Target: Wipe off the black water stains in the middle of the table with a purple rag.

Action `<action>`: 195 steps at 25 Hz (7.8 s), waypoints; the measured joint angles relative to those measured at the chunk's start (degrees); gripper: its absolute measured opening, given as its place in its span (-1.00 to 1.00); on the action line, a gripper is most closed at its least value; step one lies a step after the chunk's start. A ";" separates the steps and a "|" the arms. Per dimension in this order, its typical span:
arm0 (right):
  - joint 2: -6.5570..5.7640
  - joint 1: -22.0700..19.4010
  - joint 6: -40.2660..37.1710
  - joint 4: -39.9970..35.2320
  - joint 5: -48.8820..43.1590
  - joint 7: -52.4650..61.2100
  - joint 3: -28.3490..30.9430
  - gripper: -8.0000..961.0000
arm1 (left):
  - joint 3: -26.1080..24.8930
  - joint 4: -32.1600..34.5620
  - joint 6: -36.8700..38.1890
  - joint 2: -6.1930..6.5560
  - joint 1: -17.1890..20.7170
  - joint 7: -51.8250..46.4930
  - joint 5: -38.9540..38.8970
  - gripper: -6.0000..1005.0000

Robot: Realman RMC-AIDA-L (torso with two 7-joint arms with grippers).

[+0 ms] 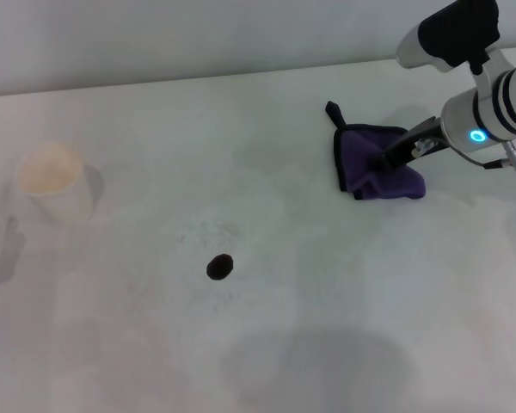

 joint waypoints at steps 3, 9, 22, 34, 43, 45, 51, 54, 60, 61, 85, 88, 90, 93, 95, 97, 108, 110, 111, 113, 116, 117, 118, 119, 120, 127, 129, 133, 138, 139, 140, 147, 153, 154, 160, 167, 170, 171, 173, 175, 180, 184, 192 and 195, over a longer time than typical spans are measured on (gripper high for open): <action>-0.01 -0.02 0.10 -0.56 0.17 0.26 0.22 -0.14 | -0.88 -0.04 0.03 0.00 0.25 0.00 -0.01 0.75; -0.02 -0.02 1.14 -1.48 0.24 0.57 0.19 -0.73 | -1.23 -0.10 0.07 0.00 0.35 0.00 -0.01 0.75; 0.17 -4.49 15.26 -13.57 12.96 -5.09 -0.14 -0.81 | -1.23 -0.71 0.08 0.00 0.12 -0.01 -0.01 0.75; 0.38 -6.74 18.63 -19.19 30.74 -10.62 -16.98 -0.81 | -1.34 -0.70 0.01 0.00 -0.74 -0.02 -0.01 0.75; 0.36 -7.52 -3.40 -18.56 28.92 -11.93 -34.98 -0.82 | -2.61 -0.70 -0.29 0.00 -1.19 -0.02 -0.01 0.74; 0.43 -7.63 -5.23 -17.48 27.82 -11.91 -36.16 -0.82 | -2.63 -0.70 -0.34 0.00 -1.36 -0.02 -0.02 0.74; 0.64 -8.88 -9.33 -15.50 27.94 -11.98 -40.14 -0.82 | -2.81 -0.67 -0.39 0.00 -1.85 -0.28 -0.01 0.75; 0.69 -9.66 -12.78 -14.78 29.03 -11.99 -43.55 -0.82 | -2.82 -0.65 -0.39 0.00 -2.08 -1.63 -0.01 0.75; 0.73 -9.14 -15.78 -13.53 32.16 -12.16 -47.56 -0.83 | -2.81 -0.68 -0.40 0.00 -2.62 -2.82 0.00 0.75; 0.72 -8.95 -15.54 -13.36 33.18 -12.56 -47.98 -0.83 | -2.82 -0.71 -0.40 0.00 -2.69 -2.83 -0.01 0.75; 0.22 -4.54 -20.64 -2.52 40.73 -20.19 -39.78 -0.81 | -4.21 -1.78 -0.28 0.09 -4.24 -2.89 -0.01 0.74; 0.61 -4.36 -19.15 -3.03 40.99 -20.68 -40.72 -0.80 | -4.21 -1.97 -0.29 0.09 -4.37 -2.90 -0.01 0.75; 0.83 -4.36 -17.44 -4.46 41.51 -21.35 -42.46 -0.79 | -4.22 -2.03 -0.29 0.09 -4.44 -2.91 -0.01 0.75; 0.87 -4.37 -15.61 -7.64 41.74 -21.56 -45.98 -0.78 | -4.22 -2.04 -0.31 0.09 -4.49 -2.92 -0.01 0.75; 0.87 -4.61 -15.08 -9.35 41.75 -21.57 -47.46 -0.77 | -4.22 -2.05 -0.33 0.09 -4.49 -2.92 -0.01 0.75; 0.89 -4.84 -15.19 -10.24 41.70 -21.58 -48.12 -0.76 | -4.22 -2.10 -0.34 0.09 -4.48 -2.92 -0.01 0.75; -0.19 -6.64 -15.67 -6.06 33.53 -21.74 -33.58 -0.72 | -4.89 -2.35 -0.47 0.09 -4.78 -2.92 -0.01 0.75; -0.16 -7.72 -14.66 -5.97 30.31 -21.73 -28.86 -0.71 | -5.14 -2.60 -0.47 0.09 -4.88 -2.92 -0.01 0.75; -0.19 -8.36 -13.89 -6.09 29.01 -21.77 -26.12 -0.71 | -5.14 -2.69 -0.47 0.09 -4.90 -2.92 -0.01 0.75; -0.30 -9.23 -12.42 -6.35 27.99 -22.09 -22.21 -0.70 | -5.14 -2.72 -0.47 0.09 -4.90 -2.96 -0.01 0.75; -0.49 -9.76 -9.23 -6.55 26.53 -22.81 -16.77 -0.69 | -5.16 -2.90 -0.47 0.09 -4.68 -3.00 -0.01 0.75; -0.51 -9.77 -8.66 -6.64 26.15 -22.93 -15.91 -0.68 | -5.17 -2.93 -0.47 0.09 -4.63 -3.00 -0.01 0.75; -0.52 -9.80 -8.02 -6.74 25.57 -23.04 -14.84 -0.68 | -5.20 -2.97 -0.47 0.09 -4.56 -3.00 -0.01 0.75; -0.53 -9.82 -7.68 -6.85 24.96 -23.09 -13.99 -0.67 | -5.21 -2.98 -0.47 0.09 -4.52 -3.00 -0.01 0.75; -0.52 -9.85 -7.52 -6.91 24.29 -23.09 -13.37 -0.67 | -5.20 -2.99 -0.47 0.09 -4.53 -3.00 -0.01 0.75; -0.50 -9.61 -7.23 -7.05 19.27 -22.73 -11.11 -0.64 | -5.19 -2.99 -0.47 0.09 -4.71 -3.00 -0.01 0.74; -0.45 -9.42 -7.38 -7.01 18.39 -22.68 -11.06 -0.63 | -5.18 -2.99 -0.47 0.09 -4.68 -3.01 -0.01 0.75; -0.27 -9.23 -7.64 -7.09 17.81 -23.04 -11.02 -0.62 | -5.18 -2.99 -0.49 0.06 -4.45 -3.01 -0.01 0.75; -0.22 -9.30 -8.23 -7.19 17.77 -23.26 -11.03 -0.60 | -5.18 -2.87 -0.52 0.00 -4.53 -3.00 -0.01 0.75; -0.21 -9.45 -8.51 -7.40 17.78 -23.42 -11.02 -0.59 | -5.18 -2.87 -0.53 0.00 -4.59 -3.00 -0.01 0.75; -0.20 -9.64 -8.76 -7.76 17.84 -23.54 -11.02 -0.59 | -5.18 -2.88 -0.54 0.00 -4.62 -3.00 -0.01 0.75; -0.04 -13.60 -10.72 -14.85 18.71 -23.76 -10.96 -0.36 | -5.75 -2.98 -0.55 0.00 -4.59 -3.01 -0.01 0.75; -0.07 -15.38 -15.07 -17.28 28.91 -24.23 -7.03 -0.10 | -5.87 -2.99 -0.55 0.00 -4.44 -3.01 -0.46 0.75; -0.09 -15.48 -15.40 -16.93 31.95 -24.95 -5.52 0.00 | -5.88 -2.98 -0.55 0.00 -4.51 -3.01 -0.57 0.75; -0.28 -15.06 -5.29 -5.71 60.76 -37.09 9.79 0.52 | -5.90 -2.92 -0.54 0.00 -4.74 -3.00 -0.63 0.75; -1.17 -12.73 14.84 20.28 80.73 -48.87 39.29 0.73 | -5.89 -2.73 -0.54 -0.01 -4.53 -3.00 -0.69 0.75; -0.34 -14.92 15.57 21.98 80.98 -51.30 47.83 0.72 | -5.90 -2.93 -0.54 0.00 -4.41 -3.01 -1.15 0.75; -0.21 -15.56 15.60 22.96 81.01 -52.54 50.49 0.72 | -5.89 -2.92 -0.54 -0.03 -4.40 -3.00 -1.28 0.75; -0.20 -16.75 15.77 25.12 81.00 -56.52 54.15 0.72 | -5.89 -2.90 -0.54 -0.06 -4.39 -3.00 -1.39 0.75; -0.26 -17.79 16.43 27.09 80.98 -64.90 55.38 0.71 | -5.89 -2.88 -0.55 -0.07 -4.39 -3.00 -1.41 0.75; -0.04 -17.22 19.62 36.70 80.71 -101.89 55.27 0.71 | -5.89 -2.95 -0.55 -0.01 -4.42 -3.01 -1.42 0.75; 0.55 -15.60 19.86 42.86 80.16 -121.28 54.28 0.67 | -5.89 -2.99 -0.55 0.01 -4.72 -3.01 -1.42 0.75; 0.71 -13.52 19.05 46.76 79.93 -125.66 52.66 0.53 | -5.89 -2.98 -0.55 0.09 -4.38 -3.00 -1.42 0.75; 0.69 -13.51 19.19 46.81 79.92 -125.51 52.66 0.53 | -5.89 -2.98 -0.55 0.02 -4.31 -3.00 -1.42 0.74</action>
